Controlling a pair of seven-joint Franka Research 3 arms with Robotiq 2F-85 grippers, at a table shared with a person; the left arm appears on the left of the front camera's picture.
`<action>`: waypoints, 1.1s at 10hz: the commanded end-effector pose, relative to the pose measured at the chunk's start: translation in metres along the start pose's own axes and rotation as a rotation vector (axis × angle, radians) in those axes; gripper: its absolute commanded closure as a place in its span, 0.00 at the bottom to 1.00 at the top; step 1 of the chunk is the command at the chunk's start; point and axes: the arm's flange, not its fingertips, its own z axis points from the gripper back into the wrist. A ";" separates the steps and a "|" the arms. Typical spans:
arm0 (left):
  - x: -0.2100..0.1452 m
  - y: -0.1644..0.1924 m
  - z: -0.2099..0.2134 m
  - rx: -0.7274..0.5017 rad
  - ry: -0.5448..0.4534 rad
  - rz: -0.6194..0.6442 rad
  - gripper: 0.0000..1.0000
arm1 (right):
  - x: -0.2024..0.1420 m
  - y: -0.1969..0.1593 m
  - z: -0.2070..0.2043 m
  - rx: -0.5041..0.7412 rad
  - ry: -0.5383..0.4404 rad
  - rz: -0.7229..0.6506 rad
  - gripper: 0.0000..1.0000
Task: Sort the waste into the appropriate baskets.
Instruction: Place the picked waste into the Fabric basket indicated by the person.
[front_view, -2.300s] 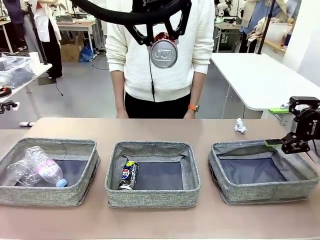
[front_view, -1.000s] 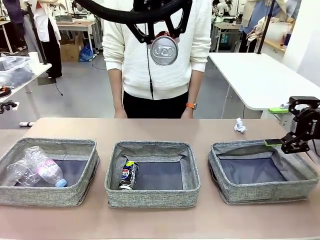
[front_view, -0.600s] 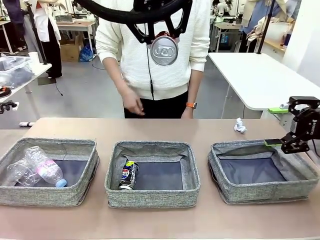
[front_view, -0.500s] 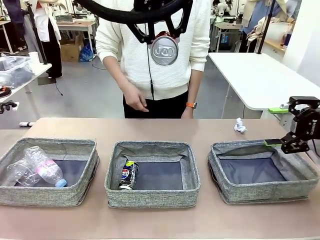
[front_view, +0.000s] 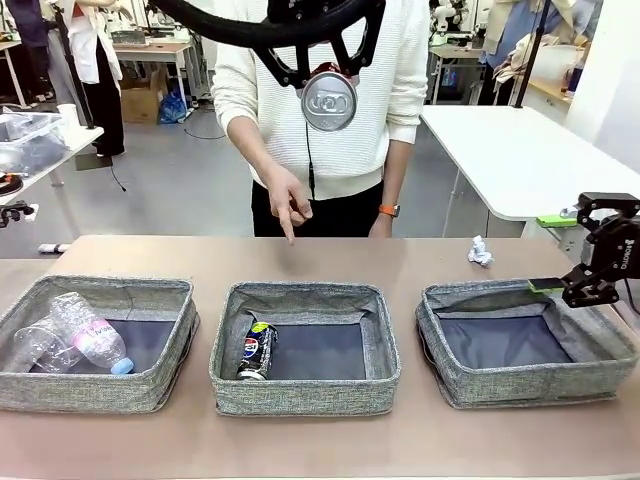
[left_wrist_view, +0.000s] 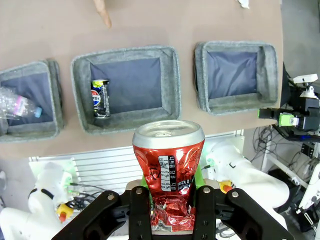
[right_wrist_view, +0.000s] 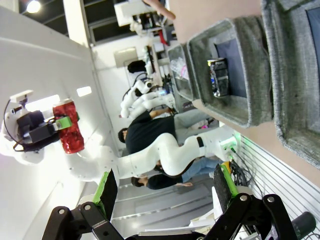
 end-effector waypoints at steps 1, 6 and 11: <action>-0.004 0.003 -0.001 0.004 -0.027 0.014 0.67 | -0.005 -0.002 0.001 0.001 0.008 0.022 0.00; -0.004 0.003 -0.001 0.004 -0.027 0.014 0.67 | -0.005 -0.002 0.001 0.001 0.008 0.022 0.00; 0.000 0.064 -0.186 0.100 -0.019 0.012 0.67 | -0.005 -0.002 0.001 0.001 0.008 0.022 0.00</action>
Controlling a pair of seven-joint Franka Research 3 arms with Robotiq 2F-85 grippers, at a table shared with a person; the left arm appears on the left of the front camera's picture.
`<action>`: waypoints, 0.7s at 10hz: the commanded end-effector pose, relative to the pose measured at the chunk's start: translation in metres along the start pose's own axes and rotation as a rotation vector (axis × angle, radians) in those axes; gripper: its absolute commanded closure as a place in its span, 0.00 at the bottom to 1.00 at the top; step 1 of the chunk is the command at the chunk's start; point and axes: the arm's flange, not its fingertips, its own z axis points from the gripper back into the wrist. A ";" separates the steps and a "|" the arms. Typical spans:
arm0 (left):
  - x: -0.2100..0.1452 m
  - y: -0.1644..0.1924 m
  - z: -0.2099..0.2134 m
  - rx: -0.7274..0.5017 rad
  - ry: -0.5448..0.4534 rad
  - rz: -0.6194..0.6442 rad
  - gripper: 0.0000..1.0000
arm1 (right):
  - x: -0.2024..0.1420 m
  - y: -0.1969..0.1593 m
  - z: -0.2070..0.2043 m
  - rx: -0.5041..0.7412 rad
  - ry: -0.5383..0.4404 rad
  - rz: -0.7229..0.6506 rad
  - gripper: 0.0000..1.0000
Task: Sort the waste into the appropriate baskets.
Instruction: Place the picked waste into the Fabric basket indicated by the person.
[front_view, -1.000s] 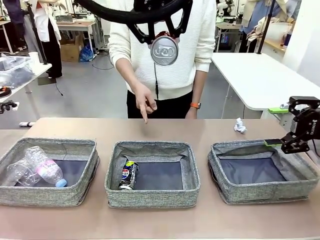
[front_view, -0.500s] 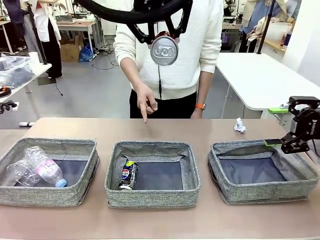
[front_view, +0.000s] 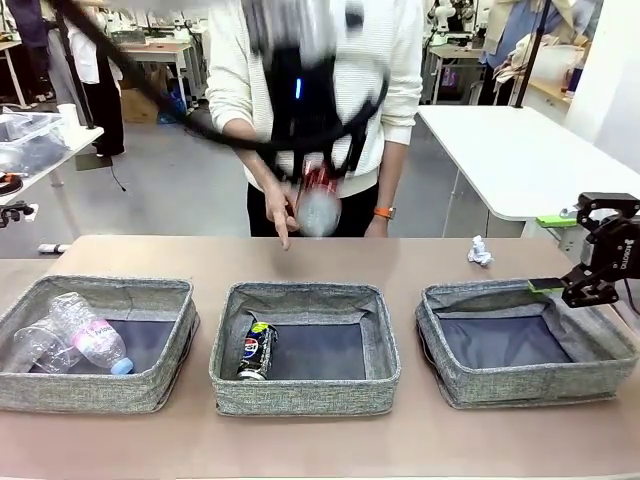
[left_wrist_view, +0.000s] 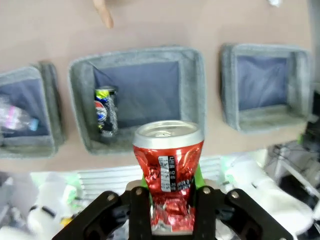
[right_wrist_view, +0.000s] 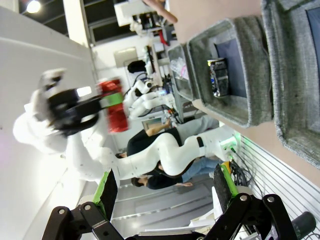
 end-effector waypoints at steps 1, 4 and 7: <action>-0.005 0.031 -0.085 0.005 -0.009 -0.013 0.67 | -0.005 -0.002 0.001 0.001 0.008 0.022 0.00; 0.013 0.046 -0.142 0.010 0.031 -0.016 0.67 | -0.005 -0.002 0.001 0.001 0.008 0.022 0.00; 0.015 0.046 -0.144 -0.003 0.060 -0.030 0.67 | -0.005 -0.002 0.001 0.001 0.008 0.022 0.00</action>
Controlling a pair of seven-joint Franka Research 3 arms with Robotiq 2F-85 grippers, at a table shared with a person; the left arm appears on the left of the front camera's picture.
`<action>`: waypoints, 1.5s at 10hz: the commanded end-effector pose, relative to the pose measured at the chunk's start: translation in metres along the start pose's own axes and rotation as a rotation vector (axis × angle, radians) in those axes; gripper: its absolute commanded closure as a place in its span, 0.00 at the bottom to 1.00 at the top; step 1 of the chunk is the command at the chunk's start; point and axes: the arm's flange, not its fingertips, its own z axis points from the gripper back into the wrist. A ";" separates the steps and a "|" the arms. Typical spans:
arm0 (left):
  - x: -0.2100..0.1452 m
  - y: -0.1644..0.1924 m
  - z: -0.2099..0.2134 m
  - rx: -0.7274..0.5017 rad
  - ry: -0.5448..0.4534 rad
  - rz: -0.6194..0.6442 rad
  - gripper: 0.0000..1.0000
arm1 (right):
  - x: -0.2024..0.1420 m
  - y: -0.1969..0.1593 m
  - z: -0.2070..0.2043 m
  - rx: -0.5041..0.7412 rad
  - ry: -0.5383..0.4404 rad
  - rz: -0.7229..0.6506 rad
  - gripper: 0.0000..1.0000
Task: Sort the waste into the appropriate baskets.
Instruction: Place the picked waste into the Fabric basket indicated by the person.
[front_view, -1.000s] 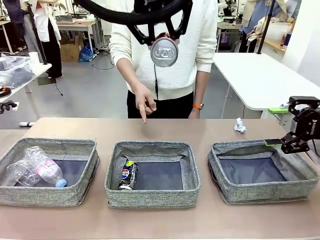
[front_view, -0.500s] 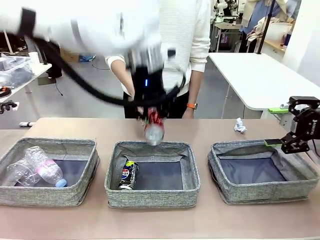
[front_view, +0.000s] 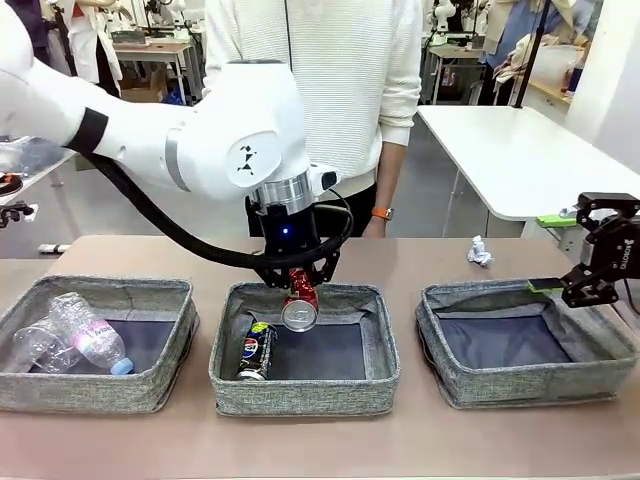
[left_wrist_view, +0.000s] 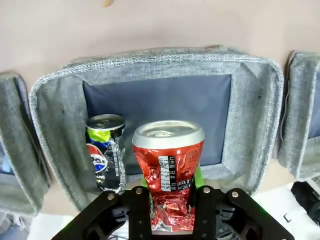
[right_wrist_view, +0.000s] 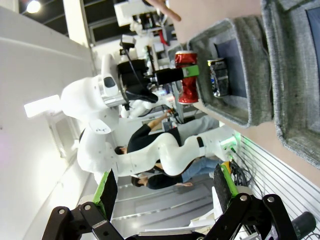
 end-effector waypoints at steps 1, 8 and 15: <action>0.000 0.001 0.010 -0.011 0.018 -0.023 0.67 | -0.005 -0.001 0.001 0.001 0.008 0.022 0.00; -0.002 -0.003 0.013 -0.006 -0.001 -0.045 0.00 | -0.005 -0.001 0.001 0.001 0.008 0.022 0.00; -0.063 0.201 0.163 -0.719 0.089 -0.435 0.00 | -0.005 -0.001 0.001 0.001 0.008 0.022 0.00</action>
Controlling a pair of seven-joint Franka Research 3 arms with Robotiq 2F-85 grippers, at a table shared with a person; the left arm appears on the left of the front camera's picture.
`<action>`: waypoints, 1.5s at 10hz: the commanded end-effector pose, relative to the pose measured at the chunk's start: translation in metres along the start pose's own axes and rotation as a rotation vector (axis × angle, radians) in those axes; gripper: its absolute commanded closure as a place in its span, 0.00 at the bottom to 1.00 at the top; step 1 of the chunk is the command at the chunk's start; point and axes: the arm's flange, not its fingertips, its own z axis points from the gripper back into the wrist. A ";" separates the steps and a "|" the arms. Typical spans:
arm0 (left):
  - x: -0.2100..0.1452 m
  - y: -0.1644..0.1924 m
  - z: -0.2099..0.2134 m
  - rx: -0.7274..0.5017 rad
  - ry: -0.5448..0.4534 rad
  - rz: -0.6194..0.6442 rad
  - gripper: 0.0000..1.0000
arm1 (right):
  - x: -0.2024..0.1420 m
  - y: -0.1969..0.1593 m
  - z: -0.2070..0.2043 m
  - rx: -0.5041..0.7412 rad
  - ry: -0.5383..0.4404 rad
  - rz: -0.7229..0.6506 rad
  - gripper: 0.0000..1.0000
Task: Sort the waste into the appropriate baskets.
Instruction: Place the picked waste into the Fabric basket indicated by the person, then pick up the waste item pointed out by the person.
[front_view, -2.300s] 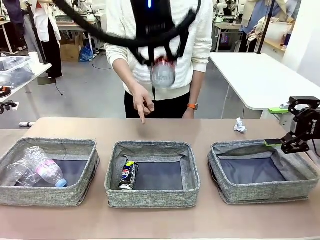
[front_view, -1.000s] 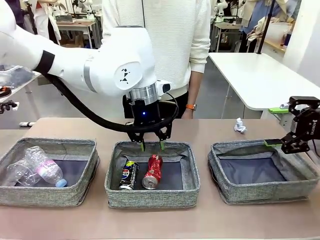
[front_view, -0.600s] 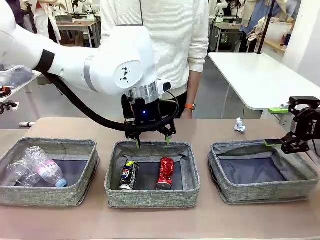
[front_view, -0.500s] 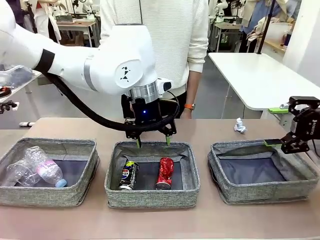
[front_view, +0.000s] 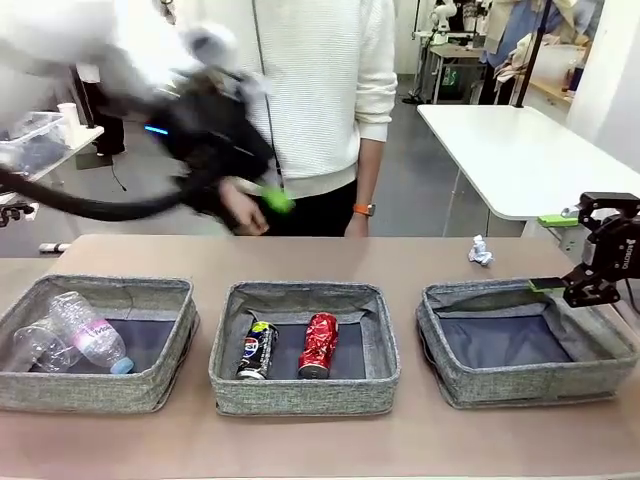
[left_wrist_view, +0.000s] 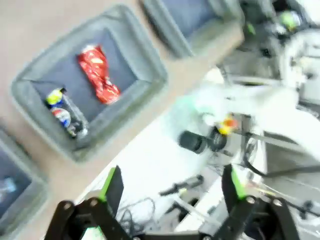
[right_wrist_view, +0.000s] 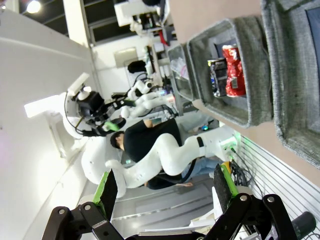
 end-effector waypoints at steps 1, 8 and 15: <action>-0.073 0.087 0.051 -0.222 -0.119 0.137 0.00 | -0.005 -0.001 0.001 0.000 0.009 0.023 0.00; -0.172 0.215 0.066 -0.533 -0.367 0.418 0.00 | -0.005 -0.001 0.001 0.000 0.009 0.023 0.00; -0.172 0.215 0.066 -0.533 -0.367 0.418 0.00 | -0.005 -0.001 0.001 0.000 0.009 0.023 0.00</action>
